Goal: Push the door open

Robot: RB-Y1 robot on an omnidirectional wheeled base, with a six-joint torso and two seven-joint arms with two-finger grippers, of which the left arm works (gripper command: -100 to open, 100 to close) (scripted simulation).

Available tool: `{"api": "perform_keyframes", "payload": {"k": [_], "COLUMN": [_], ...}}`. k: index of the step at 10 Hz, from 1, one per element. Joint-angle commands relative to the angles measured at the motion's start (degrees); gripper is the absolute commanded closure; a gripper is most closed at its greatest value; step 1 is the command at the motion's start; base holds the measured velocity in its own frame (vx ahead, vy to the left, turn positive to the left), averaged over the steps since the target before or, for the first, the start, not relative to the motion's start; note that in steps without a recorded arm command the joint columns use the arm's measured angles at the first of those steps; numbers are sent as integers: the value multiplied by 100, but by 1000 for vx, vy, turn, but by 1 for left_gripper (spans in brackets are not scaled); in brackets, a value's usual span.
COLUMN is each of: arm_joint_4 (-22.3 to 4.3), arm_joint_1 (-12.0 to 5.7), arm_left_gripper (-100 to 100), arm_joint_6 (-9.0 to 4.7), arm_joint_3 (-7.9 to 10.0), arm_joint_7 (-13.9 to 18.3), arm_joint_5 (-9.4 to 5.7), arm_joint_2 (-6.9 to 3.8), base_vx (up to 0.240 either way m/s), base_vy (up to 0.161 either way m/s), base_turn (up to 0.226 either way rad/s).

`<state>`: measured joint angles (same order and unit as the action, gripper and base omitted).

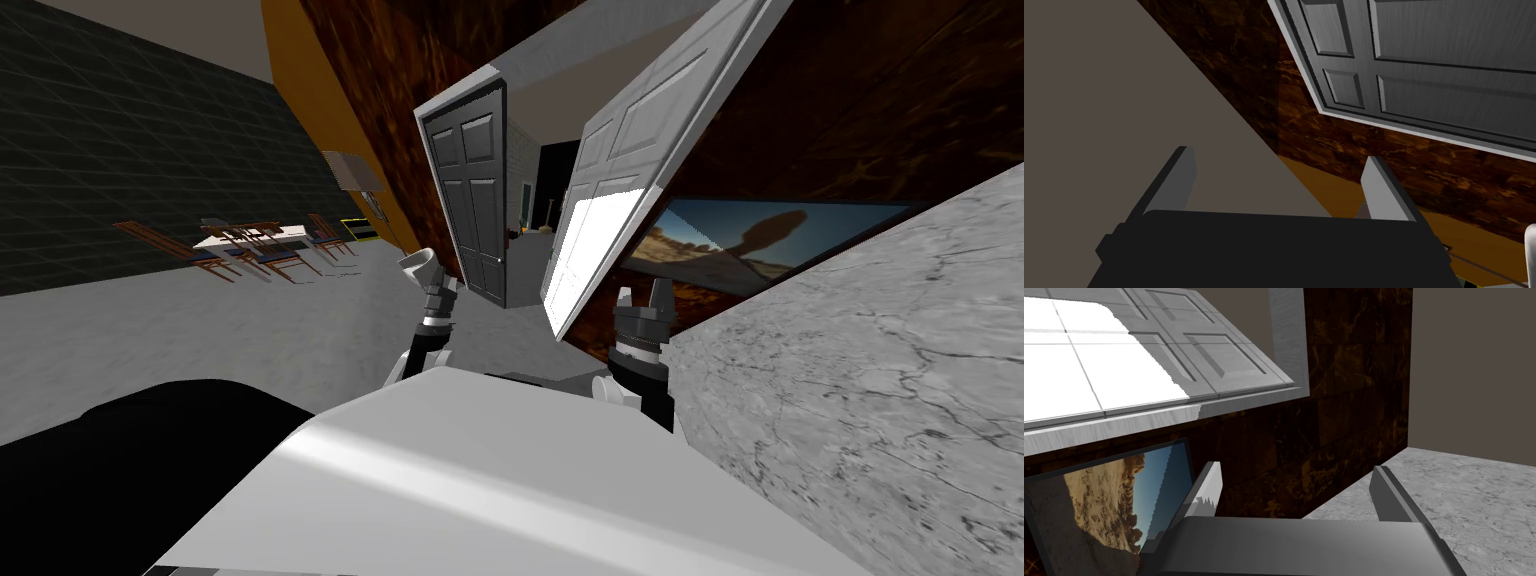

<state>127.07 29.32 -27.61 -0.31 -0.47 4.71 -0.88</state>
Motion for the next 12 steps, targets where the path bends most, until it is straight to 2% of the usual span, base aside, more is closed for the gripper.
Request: {"api": "perform_keyframes", "payload": {"k": [1,12], "arm_joint_4": [-219,-1443], "arm_joint_1": [-130,-617], "arm_left_gripper": [-100,-100], "arm_joint_6": [0,-242], "arm_joint_3": [-6,-186], "arm_joint_7": [11,17], "arm_joint_5": [-49,-250], "arm_joint_2": [-72,-279], "base_vx": [125,89], "base_vy": [65,52], "base_turn": [-46,-40]}}
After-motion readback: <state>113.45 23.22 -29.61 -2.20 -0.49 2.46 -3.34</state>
